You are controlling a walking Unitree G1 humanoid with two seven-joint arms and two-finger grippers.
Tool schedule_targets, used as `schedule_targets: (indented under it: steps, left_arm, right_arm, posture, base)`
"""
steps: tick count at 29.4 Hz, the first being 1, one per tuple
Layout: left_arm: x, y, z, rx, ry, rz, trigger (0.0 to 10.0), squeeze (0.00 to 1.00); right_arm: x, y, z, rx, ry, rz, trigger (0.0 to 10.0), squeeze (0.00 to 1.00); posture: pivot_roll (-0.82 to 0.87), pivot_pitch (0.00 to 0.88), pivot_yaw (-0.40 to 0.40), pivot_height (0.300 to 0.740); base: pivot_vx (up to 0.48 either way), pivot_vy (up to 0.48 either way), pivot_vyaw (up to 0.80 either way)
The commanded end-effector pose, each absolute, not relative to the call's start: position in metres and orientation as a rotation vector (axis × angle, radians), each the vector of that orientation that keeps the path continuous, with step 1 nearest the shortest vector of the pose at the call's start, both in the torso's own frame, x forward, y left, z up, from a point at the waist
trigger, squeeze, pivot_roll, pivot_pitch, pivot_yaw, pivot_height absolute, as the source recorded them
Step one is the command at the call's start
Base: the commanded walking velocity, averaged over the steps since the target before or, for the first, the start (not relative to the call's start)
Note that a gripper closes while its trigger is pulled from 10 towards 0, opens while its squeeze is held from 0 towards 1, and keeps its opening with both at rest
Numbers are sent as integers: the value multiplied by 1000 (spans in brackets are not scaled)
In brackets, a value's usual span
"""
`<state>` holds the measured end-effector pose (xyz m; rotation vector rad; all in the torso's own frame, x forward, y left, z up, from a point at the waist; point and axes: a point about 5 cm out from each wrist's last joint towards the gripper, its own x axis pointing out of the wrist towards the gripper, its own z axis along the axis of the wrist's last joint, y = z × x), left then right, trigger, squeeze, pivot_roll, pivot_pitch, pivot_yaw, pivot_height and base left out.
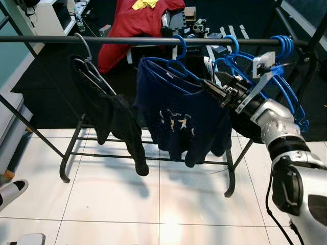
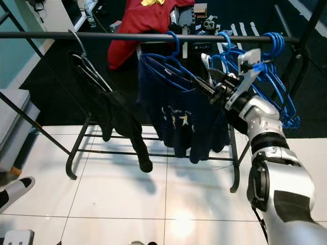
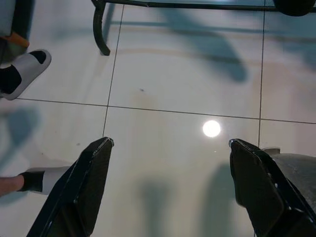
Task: Hang hanger
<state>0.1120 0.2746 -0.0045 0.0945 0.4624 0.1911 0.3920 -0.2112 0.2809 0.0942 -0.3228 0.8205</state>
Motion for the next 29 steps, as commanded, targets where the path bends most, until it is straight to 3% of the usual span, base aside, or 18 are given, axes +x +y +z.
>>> schedule_targets:
  steps: [1, 4, 5, 6, 9, 10, 12, 13, 15, 16, 21, 29]
  left_arm:
    - [104, 278, -9, 104, 499, 193, 10000, 0]
    - [104, 278, -8, 104, 497, 193, 10000, 0]
    - [105, 278, -7, 104, 492, 192, 10000, 0]
    - [105, 278, -7, 104, 492, 192, 10000, 0]
    - [105, 277, -6, 103, 487, 192, 10000, 0]
    - [106, 277, -6, 104, 486, 192, 10000, 0]
    - [106, 277, -6, 104, 485, 191, 10000, 0]
    - [106, 276, -5, 104, 483, 192, 10000, 0]
    - [106, 276, -5, 104, 482, 193, 10000, 0]
    - [107, 276, -5, 104, 481, 193, 10000, 0]
    - [112, 276, -6, 100, 475, 196, 10000, 0]
    - [122, 273, -9, 89, 460, 198, 10000, 0]
  right_arm:
    - [391, -211, 294, 70, -365, 832, 10000, 0]
    - [393, -210, 292, 25, -344, 803, 10000, 0]
    - [398, -206, 272, -102, -220, 728, 10000, 0]
    - [398, -206, 272, -102, -220, 728, 10000, 0]
    - [400, -199, 230, -212, 18, 684, 10000, 0]
    - [399, -196, 214, -246, 96, 682, 5725, 0]
    - [398, -195, 205, -267, 142, 683, 5725, 0]
    - [396, -190, 198, -246, 171, 706, 7765, 0]
    - [395, -188, 194, -226, 185, 722, 7765, 0]
    - [395, -186, 193, -211, 190, 732, 0, 0]
    - [397, -188, 188, -209, 214, 647, 0, 0]
    - [405, -203, 214, -144, 78, 481, 0, 0]
  posture:
    - [117, 221, 79, 740]
    - [118, 219, 77, 740]
    - [120, 222, 74, 740]
    - [120, 222, 74, 740]
    - [122, 224, 73, 740]
    - [125, 222, 71, 740]
    - [125, 222, 71, 740]
    - [127, 220, 69, 740]
    - [127, 220, 69, 740]
    - [127, 220, 69, 740]
    - [117, 201, 65, 740]
    - [95, 181, 56, 740]
  base:
    - [0, 0, 0]
    - [0, 0, 0]
    - [0, 0, 0]
    - [0, 0, 0]
    - [0, 0, 0]
    - [0, 0, 0]
    - [0, 0, 0]
    - [0, 0, 0]
    - [0, 0, 0]
    - [0, 0, 0]
    - [0, 0, 0]
    - [0, 0, 0]
